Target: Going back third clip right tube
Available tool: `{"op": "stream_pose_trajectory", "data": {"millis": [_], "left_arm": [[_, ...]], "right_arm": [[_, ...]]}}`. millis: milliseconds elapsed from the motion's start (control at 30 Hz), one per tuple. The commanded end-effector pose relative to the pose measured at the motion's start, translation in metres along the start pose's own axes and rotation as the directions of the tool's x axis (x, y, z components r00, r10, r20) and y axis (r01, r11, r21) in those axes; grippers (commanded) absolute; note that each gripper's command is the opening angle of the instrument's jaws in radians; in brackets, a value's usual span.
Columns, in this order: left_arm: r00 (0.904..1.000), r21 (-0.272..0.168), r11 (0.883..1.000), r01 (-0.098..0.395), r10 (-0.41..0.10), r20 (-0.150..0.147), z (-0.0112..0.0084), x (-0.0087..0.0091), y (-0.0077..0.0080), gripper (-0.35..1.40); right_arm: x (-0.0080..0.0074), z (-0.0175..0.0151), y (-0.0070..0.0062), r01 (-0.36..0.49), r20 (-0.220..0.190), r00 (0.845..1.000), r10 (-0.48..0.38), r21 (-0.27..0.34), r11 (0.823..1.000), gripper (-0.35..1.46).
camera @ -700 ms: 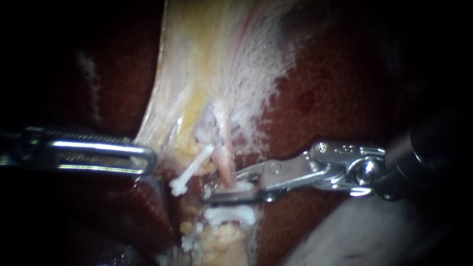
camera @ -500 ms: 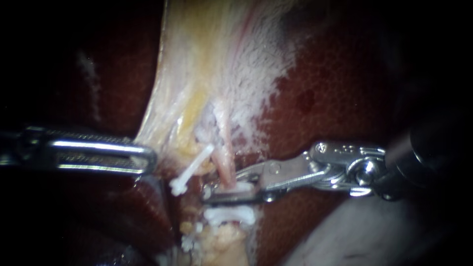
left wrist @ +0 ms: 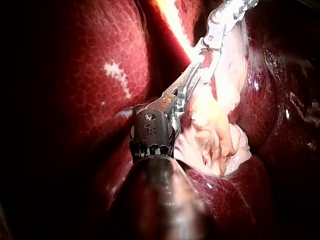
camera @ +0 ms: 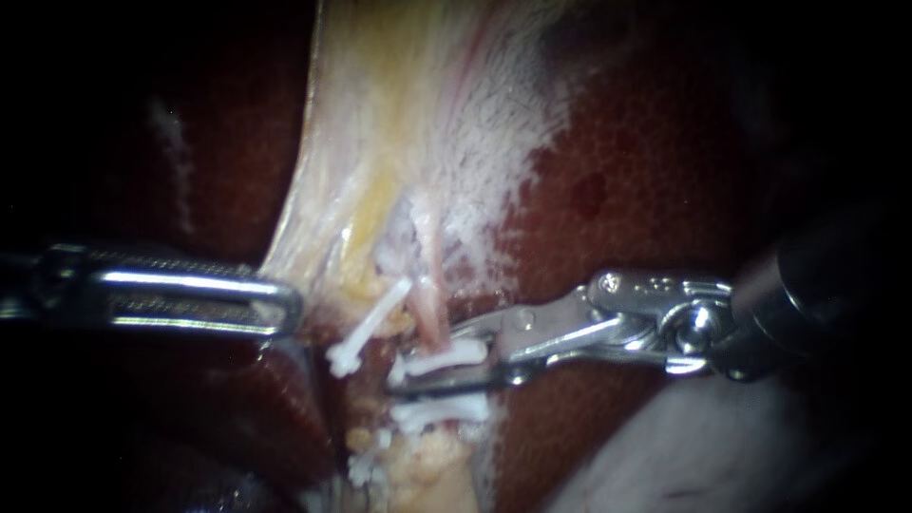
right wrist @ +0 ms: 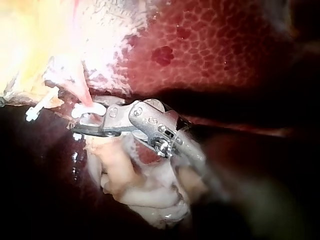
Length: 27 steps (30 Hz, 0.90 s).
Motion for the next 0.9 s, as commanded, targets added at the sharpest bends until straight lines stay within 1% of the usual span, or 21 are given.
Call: {"op": "stream_pose_trajectory", "data": {"millis": [33, 167, 267, 400, 500, 600, 633, 700, 833, 900], "left_arm": [[1.0, 0.001, 1.0, 0.0, 0.0, 0.0, 0.0, 0.0, 0.0, -0.35], [1.0, 0.001, 1.0, 0.0, 0.0, 0.0, -0.0001, 0.0, 0.0, -0.35], [1.0, -0.002, 1.0, 0.0, 0.0, 0.001, -0.0001, 0.0, 0.0, -0.35], [1.0, -0.001, 1.0, 0.0, 0.0, 0.001, -0.0002, 0.0, 0.0, -0.35], [1.0, -0.004, 1.0, 0.0, 0.0, 0.002, -0.0002, 0.0, 0.0003, -0.35], [1.0, -0.006, 1.0, -0.001, 0.001, 0.002, -0.0003, 0.0001, 0.0007, -0.35], [1.0, -0.008, 1.0, -0.001, 0.001, 0.003, -0.0003, 0.0002, 0.0009, -0.35], [1.0, -0.008, 1.0, -0.001, 0.001, 0.003, -0.0004, 0.0002, 0.0011, -0.35], [1.0, -0.007, 1.0, -0.001, 0.001, 0.003, -0.0004, 0.0003, 0.0013, -0.35], [1.0, -0.01, 1.0, -0.001, 0.001, 0.004, -0.0004, 0.0003, 0.0013, -0.35]], "right_arm": [[0.0, -0.0001, 0.0, 0.017, -0.003, 1.0, -0.017, -0.006, 1.0, 0.5], [-0.0005, -0.0009, -0.0001, 0.042, -0.008, 0.999, -0.043, -0.028, 0.999, 0.55], [-0.0011, -0.0022, -0.0003, 0.056, -0.012, 0.998, -0.057, -0.049, 0.997, 0.57], [-0.002, -0.0052, -0.0008, 0.096, -0.016, 0.995, -0.098, -0.08, 0.992, 0.58], [-0.0023, -0.0075, -0.0012, 0.114, -0.019, 0.993, -0.117, -0.099, 0.989, 0.58], [-0.0018, -0.0099, -0.0016, 0.163, -0.019, 0.986, -0.167, -0.134, 0.977, 0.6], [-0.0014, -0.0108, -0.0017, 0.171, -0.02, 0.984, -0.176, -0.155, 0.973, 0.6], [-0.0006, -0.0121, -0.002, 0.2, -0.016, 0.978, -0.206, -0.179, 0.963, 0.6], [0.0008, -0.0139, -0.0027, 0.22, -0.012, 0.974, -0.226, -0.194, 0.956, 0.6], [0.0013, -0.0143, -0.003, 0.231, -0.01, 0.971, -0.237, -0.196, 0.953, 0.6]]}}
